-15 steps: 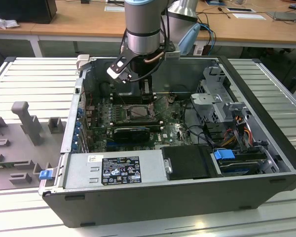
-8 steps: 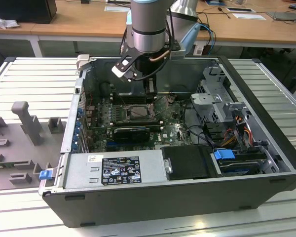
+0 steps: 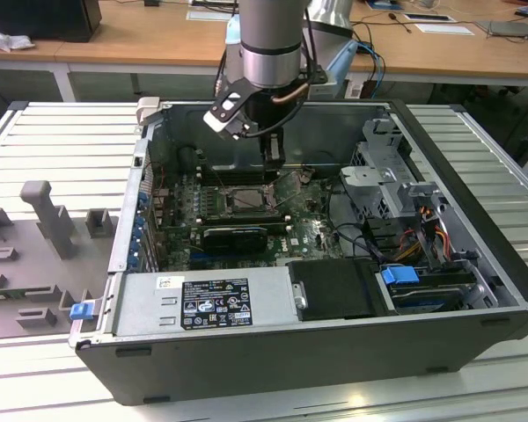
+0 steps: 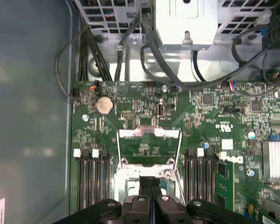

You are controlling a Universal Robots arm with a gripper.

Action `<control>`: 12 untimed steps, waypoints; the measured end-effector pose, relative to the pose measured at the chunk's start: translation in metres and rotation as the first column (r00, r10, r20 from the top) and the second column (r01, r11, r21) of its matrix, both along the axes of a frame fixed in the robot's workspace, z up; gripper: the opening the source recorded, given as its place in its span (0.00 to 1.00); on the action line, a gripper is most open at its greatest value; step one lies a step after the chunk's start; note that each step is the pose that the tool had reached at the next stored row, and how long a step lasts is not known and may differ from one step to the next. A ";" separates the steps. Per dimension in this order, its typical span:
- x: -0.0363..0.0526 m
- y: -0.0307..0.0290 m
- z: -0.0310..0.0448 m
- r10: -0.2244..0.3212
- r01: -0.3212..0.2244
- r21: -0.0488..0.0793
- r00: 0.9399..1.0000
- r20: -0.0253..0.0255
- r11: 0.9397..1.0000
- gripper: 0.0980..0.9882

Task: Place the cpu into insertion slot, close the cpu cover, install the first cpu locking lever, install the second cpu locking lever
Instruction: 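Close the cpu cover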

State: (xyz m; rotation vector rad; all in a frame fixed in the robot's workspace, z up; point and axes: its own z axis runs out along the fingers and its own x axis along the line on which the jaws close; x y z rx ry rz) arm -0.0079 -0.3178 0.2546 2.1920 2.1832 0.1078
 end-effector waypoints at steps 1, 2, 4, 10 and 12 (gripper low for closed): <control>0.0030 0.0000 0.0000 0.000 0.000 0.000 1.000 0.000 1.000 0.01; 0.0063 0.0000 0.0000 0.000 0.000 0.000 1.000 0.000 1.000 0.01; 0.0129 0.0000 0.0000 0.000 0.000 0.000 1.000 -0.001 1.000 0.01; 0.0189 0.0000 0.0017 0.000 0.000 0.000 1.000 -0.002 1.000 0.01; 0.0258 0.0000 0.0017 0.000 0.000 0.000 1.000 -0.002 1.000 0.01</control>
